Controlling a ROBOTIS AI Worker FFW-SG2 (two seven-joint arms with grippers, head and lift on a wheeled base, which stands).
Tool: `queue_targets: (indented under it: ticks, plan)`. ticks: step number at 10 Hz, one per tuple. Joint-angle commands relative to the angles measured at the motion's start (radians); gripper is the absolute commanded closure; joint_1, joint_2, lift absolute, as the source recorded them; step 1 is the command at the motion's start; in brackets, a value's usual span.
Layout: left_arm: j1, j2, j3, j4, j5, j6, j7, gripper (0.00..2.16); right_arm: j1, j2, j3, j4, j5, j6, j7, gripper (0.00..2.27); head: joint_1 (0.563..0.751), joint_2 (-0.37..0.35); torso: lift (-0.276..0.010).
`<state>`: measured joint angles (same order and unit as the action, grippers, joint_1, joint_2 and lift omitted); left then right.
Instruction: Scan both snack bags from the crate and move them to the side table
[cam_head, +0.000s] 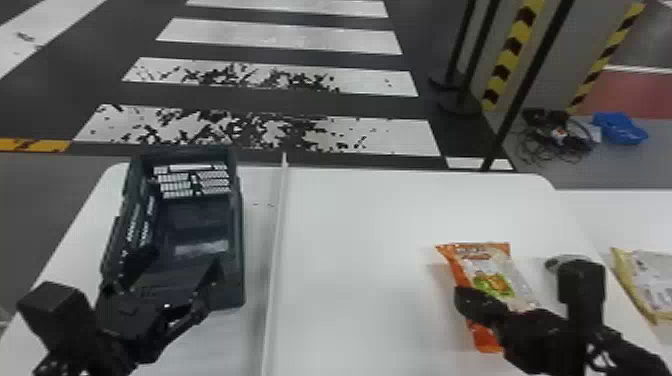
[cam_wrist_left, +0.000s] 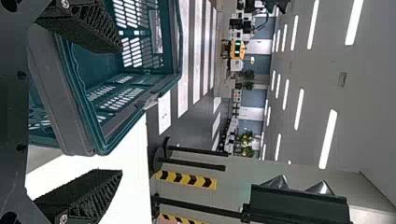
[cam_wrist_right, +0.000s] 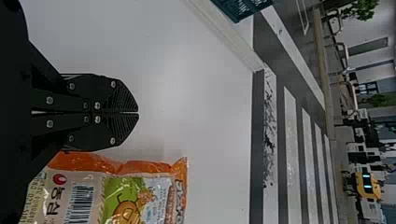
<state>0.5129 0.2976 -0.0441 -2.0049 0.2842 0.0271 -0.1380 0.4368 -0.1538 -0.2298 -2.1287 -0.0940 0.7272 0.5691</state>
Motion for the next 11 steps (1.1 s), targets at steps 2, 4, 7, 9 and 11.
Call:
queue_targets:
  ticks: [2,4,7,9,11]
  plan:
    - [0.006,0.003,0.001,-0.002,0.0,0.0,0.0,0.07,-0.035,0.01,-0.071,-0.019,-0.052,-0.01,-0.014,2.22,0.695,-0.075,-0.099]
    - [0.006,0.005,0.001,-0.002,0.0,0.0,0.0,0.07,-0.038,0.008,-0.108,0.036,-0.05,-0.056,-0.025,2.22,0.695,-0.105,-0.099]
    - [0.004,0.005,-0.005,0.0,0.0,0.0,0.0,0.07,-0.049,0.003,-0.132,0.124,-0.05,-0.099,-0.021,2.22,0.695,-0.159,-0.099]
    - [0.004,0.005,-0.005,0.001,0.0,0.0,0.001,0.07,-0.076,-0.001,-0.131,0.193,-0.049,-0.117,-0.021,2.22,0.695,-0.177,-0.099]
    - [0.004,0.005,-0.005,0.003,0.0,0.0,0.0,0.07,-0.102,-0.004,-0.125,0.253,-0.038,-0.136,-0.021,2.22,0.695,-0.183,-0.099]
